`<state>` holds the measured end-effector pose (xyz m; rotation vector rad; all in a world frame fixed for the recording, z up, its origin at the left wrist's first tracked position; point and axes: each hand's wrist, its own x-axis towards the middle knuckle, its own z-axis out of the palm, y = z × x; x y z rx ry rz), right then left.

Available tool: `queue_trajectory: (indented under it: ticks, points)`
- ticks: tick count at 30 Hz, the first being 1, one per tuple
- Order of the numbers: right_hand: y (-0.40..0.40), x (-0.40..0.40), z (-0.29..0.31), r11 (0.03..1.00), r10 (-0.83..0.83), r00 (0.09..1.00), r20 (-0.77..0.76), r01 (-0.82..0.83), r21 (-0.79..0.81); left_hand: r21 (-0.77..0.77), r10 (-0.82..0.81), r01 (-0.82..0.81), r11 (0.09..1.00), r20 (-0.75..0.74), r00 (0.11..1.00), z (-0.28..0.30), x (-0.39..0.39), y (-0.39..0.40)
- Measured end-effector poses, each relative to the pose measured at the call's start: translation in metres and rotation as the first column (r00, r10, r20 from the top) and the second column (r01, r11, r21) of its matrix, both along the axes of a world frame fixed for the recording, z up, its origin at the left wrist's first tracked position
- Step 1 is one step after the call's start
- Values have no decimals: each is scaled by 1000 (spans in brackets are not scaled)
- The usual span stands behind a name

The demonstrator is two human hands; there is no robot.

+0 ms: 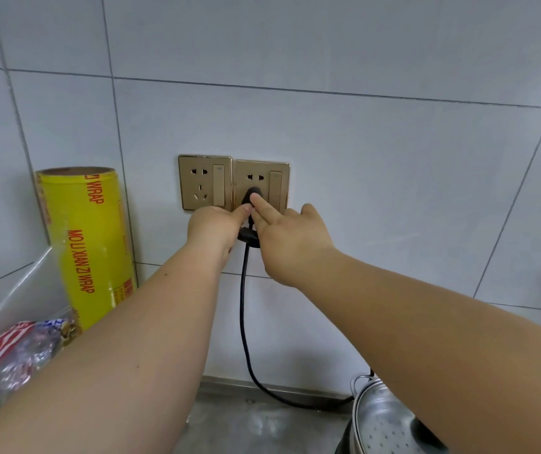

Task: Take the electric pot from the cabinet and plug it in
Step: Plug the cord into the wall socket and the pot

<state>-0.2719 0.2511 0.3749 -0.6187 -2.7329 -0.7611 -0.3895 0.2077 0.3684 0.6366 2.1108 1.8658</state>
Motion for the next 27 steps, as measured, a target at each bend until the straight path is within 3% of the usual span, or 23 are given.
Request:
queue_trajectory:
  ticks: [9, 15, 19, 27]
  points:
    - [1, 8, 9, 996, -71, 987, 143, 63, 60, -87, -2, -4, 996, -62, 998, -1, -13, 1]
    - [7, -1, 4, 994, -104, 965, 239, 97, 43, -28, 10, -10, 1000, 2, 1000, -6, -13, 5]
    - [2, -3, 0, 991, -134, 966, 220, 132, 24, -31, 10, -10, 999, 2, 1000, -6, -14, 7]
    - [-5, -6, -2, 983, -169, 962, 213, 181, -38, -251, -5, -46, 967, -197, 980, -2, -14, 6]
